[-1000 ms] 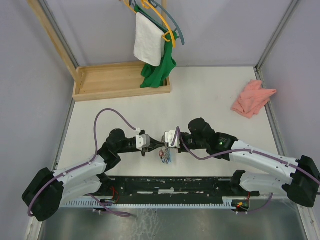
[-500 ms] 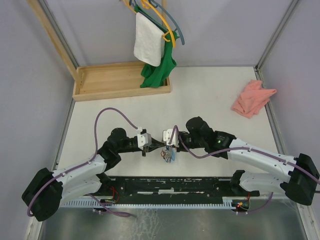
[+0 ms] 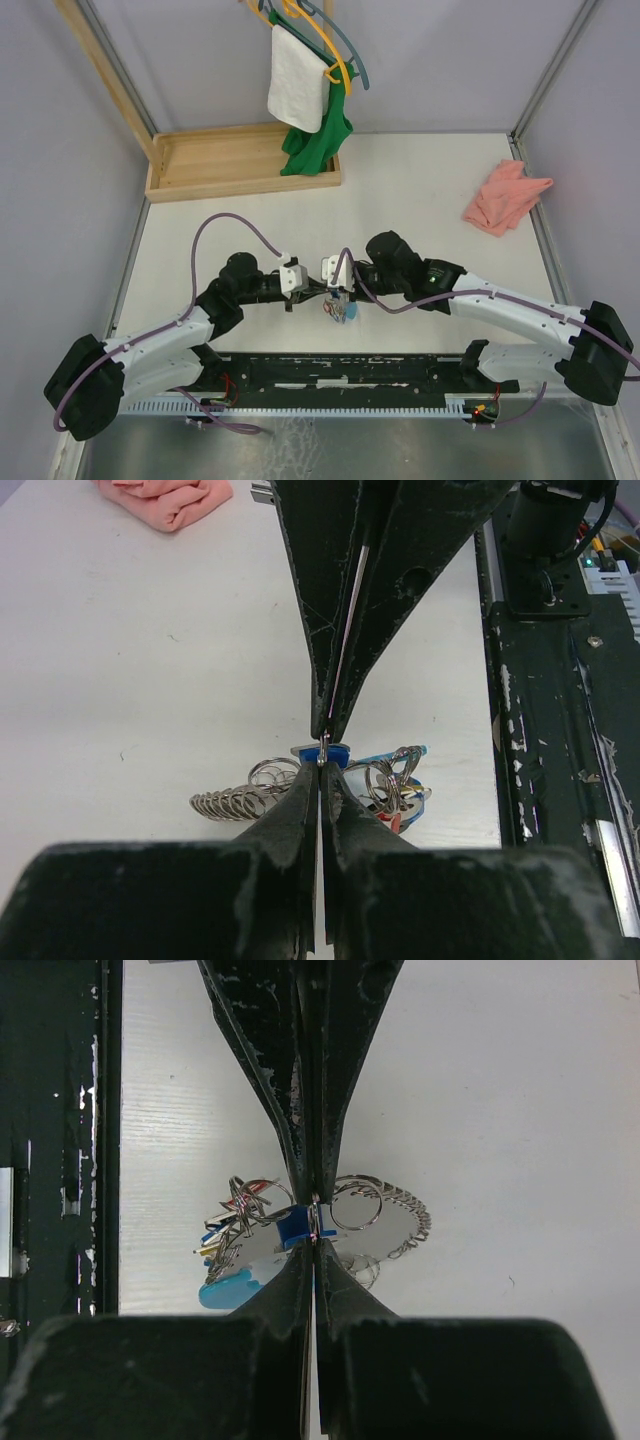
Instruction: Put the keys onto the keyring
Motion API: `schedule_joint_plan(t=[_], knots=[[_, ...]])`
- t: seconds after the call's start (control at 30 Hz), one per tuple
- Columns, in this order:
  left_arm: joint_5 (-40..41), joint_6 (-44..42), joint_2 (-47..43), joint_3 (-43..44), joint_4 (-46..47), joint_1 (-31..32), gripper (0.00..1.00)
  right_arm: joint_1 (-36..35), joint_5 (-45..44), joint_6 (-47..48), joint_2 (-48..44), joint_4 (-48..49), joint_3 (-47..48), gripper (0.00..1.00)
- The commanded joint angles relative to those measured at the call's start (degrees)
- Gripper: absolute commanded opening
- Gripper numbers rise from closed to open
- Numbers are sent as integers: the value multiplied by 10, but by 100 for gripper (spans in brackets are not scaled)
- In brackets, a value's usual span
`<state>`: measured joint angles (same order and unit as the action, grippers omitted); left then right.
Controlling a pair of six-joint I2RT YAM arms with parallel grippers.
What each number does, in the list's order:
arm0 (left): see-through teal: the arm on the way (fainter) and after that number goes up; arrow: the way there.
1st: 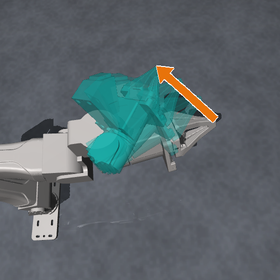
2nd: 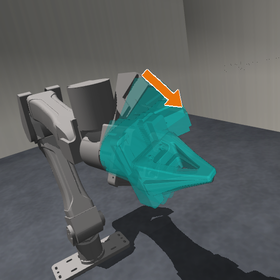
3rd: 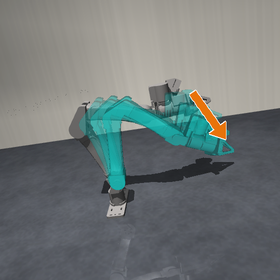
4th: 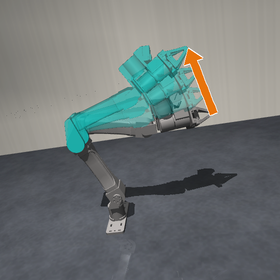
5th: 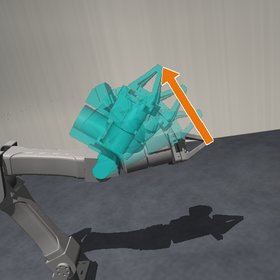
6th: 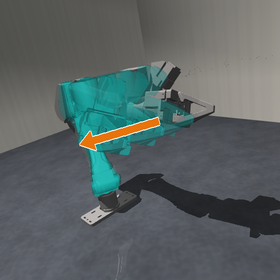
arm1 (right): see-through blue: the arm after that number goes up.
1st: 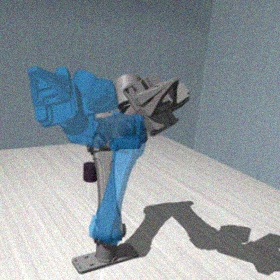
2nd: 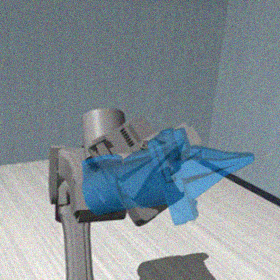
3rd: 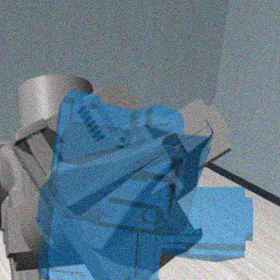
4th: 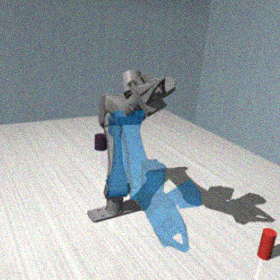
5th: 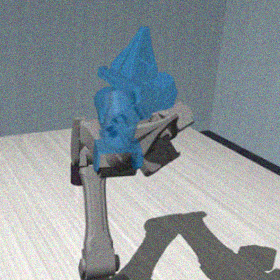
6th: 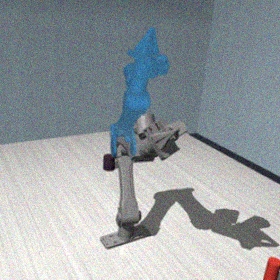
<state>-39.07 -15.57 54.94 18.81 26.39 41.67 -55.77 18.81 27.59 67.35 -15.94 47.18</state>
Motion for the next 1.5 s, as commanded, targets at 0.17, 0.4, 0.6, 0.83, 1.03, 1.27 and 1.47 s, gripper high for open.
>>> schedule_joint_plan(t=[0.17,0.4,0.6,0.83,1.03,1.27,1.47], knots=[[25,-27,-2,18,-4,9,3,-5,20,2,-8,39,40,4],[25,-17,-22,-19,62,9,3,-5,7,9,-35,22,19,15],[23,-16,-23,-20,67,9,3,-3,-4,9,-76,19,-15,27],[17,-14,-27,-25,78,8,3,-1,8,4,-58,42,-32,35],[12,-14,-29,-25,80,8,3,2,2,4,-36,78,-43,31],[7,-13,-27,-25,82,9,3,4,-3,7,-25,88,-42,26],[5,-14,-26,-25,82,8,3,5,3,9,-25,75,-32,7]])
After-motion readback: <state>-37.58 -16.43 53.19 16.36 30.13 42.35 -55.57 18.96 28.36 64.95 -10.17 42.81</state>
